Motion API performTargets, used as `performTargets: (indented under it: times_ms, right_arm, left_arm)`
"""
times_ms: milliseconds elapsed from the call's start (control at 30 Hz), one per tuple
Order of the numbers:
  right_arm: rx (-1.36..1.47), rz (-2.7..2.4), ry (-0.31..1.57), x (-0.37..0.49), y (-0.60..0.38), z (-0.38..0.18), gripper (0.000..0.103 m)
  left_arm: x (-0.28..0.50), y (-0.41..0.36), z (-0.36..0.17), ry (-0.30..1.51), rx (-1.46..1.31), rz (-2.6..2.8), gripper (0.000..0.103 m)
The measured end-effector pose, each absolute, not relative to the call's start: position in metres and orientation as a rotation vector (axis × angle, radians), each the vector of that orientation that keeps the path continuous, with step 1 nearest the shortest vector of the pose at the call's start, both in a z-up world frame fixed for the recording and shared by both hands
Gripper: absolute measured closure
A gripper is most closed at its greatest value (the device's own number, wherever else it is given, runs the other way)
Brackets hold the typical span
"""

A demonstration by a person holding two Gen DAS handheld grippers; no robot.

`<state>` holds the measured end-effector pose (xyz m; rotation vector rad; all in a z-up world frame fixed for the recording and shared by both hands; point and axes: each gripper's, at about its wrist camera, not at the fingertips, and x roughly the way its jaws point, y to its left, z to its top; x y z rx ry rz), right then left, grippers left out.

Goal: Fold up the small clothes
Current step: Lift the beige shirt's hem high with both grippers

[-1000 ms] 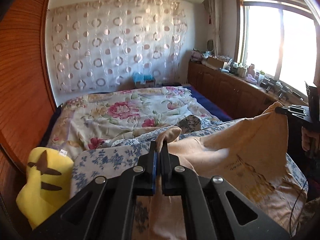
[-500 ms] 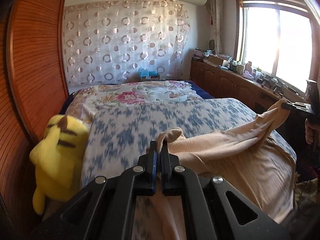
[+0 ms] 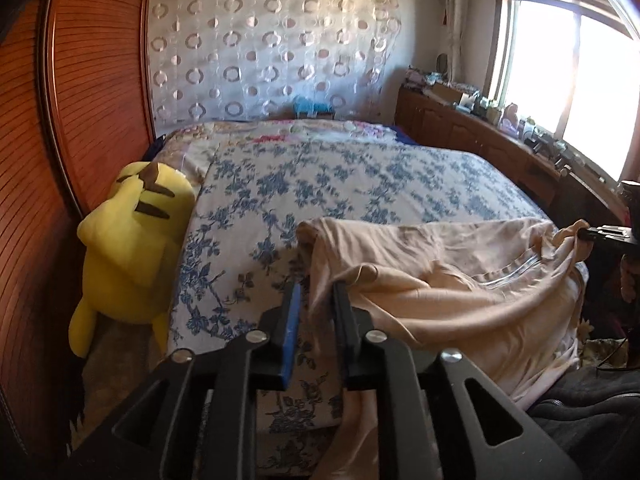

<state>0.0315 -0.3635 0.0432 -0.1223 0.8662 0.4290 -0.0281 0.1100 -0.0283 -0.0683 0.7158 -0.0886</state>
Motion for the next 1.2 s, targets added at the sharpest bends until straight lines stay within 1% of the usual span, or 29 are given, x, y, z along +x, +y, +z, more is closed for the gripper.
performTargets:
  times_ms: [33, 67, 100, 133, 167, 200, 267, 367, 433, 500, 600, 900, 1200]
  right_arm:
    - [-0.121, 0.427, 0.865, 0.03, -0.364, 0.041, 0.096]
    - [-0.12, 0.428, 0.862, 0.031, -0.364, 0.041, 0.091]
    - [-0.124, 0.429, 0.853, 0.031, -0.363, 0.043, 0.081]
    - [-0.128, 0.428, 0.841, 0.029, -0.362, 0.045, 0.073]
    - [-0.13, 0.427, 0.828, 0.029, -0.362, 0.048, 0.058]
    - [-0.129, 0.43, 0.813, 0.029, -0.363, 0.053, 0.054]
    - [-0.132, 0.435, 0.799, 0.029, -0.364, 0.059, 0.054]
    - [-0.159, 0.433, 0.78, 0.033, -0.361, 0.067, 0.054]
    - [-0.173, 0.43, 0.774, 0.038, -0.357, 0.068, 0.051]
    - [-0.18, 0.435, 0.77, 0.043, -0.353, 0.066, 0.044]
    - [-0.18, 0.449, 0.784, 0.057, -0.345, 0.056, 0.04]
    - [-0.153, 0.451, 0.876, 0.107, -0.338, 0.009, 0.04]
    - [-0.128, 0.446, 0.941, 0.117, -0.345, -0.014, 0.04]
  left_arm:
    - [-0.028, 0.111, -0.028, 0.714, -0.064, -0.09, 0.085]
    - [-0.029, 0.113, -0.028, 0.715, -0.064, -0.091, 0.078]
    - [-0.029, 0.113, -0.027, 0.714, -0.064, -0.092, 0.075]
    - [-0.03, 0.113, -0.027, 0.71, -0.064, -0.093, 0.067]
    - [-0.029, 0.114, -0.025, 0.703, -0.063, -0.096, 0.065]
    - [-0.029, 0.117, -0.023, 0.697, -0.066, -0.095, 0.065]
    - [-0.027, 0.119, -0.019, 0.69, -0.066, -0.091, 0.059]
    - [-0.019, 0.116, -0.018, 0.696, -0.048, -0.097, 0.056]
    - [-0.01, 0.114, -0.019, 0.702, -0.045, -0.108, 0.056]
    - [0.002, 0.111, -0.022, 0.715, -0.04, -0.122, 0.055]
    - [0.024, 0.106, -0.03, 0.745, -0.03, -0.127, 0.055]
    - [0.081, 0.104, -0.052, 0.83, -0.046, -0.139, 0.055]
    - [0.095, 0.099, -0.076, 0.909, -0.041, -0.148, 0.055]
